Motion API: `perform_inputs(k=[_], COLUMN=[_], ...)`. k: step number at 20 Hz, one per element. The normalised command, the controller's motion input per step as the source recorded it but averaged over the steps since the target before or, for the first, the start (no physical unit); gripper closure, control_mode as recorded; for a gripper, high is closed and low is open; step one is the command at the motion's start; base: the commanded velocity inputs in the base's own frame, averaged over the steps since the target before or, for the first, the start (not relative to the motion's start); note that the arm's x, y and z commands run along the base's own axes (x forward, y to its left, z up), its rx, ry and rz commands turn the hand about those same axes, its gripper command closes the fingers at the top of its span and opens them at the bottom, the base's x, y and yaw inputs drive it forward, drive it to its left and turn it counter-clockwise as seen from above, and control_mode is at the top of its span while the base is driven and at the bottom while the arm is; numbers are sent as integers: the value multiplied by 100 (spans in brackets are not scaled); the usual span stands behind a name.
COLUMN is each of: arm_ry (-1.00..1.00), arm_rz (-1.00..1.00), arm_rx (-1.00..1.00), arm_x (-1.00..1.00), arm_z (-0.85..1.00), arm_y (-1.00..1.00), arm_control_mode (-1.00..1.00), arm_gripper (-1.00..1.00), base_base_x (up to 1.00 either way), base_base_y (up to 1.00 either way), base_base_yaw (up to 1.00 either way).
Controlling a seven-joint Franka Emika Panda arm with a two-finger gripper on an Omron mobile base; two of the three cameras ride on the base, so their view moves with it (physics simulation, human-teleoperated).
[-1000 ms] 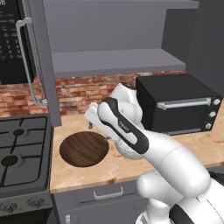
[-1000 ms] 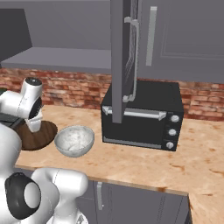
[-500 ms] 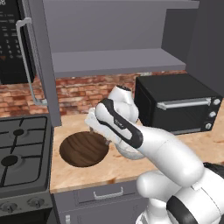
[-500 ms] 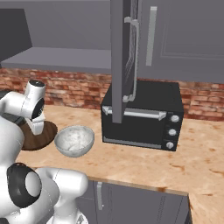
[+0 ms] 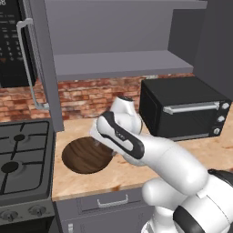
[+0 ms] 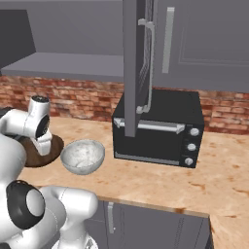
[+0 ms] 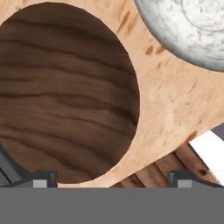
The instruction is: Open the cabinet. Pick the bowls from the counter and place them in the cabinet. Then close the cabinet.
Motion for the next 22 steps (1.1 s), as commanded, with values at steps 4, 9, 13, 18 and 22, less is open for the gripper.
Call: perform_inputs(k=[4, 9, 13, 18, 22], arm_ry=[1, 3, 0, 0, 0], arm_rz=[0, 0, 0, 0, 0], arm_rx=[-2, -3, -4, -4, -4], arm_x=[0, 0, 0, 0, 0], arm_z=[-9, -13, -24, -29, -31], arm_y=[-21, -21, -12, -9, -5], arm_control_mode=[-100, -100, -100, -100, -100], arm_gripper=[-100, -100, -100, -100, -100], base_base_x=[0, 0, 0, 0, 0], base_base_y=[0, 0, 0, 0, 0], base_base_yaw=[0, 0, 0, 0, 0])
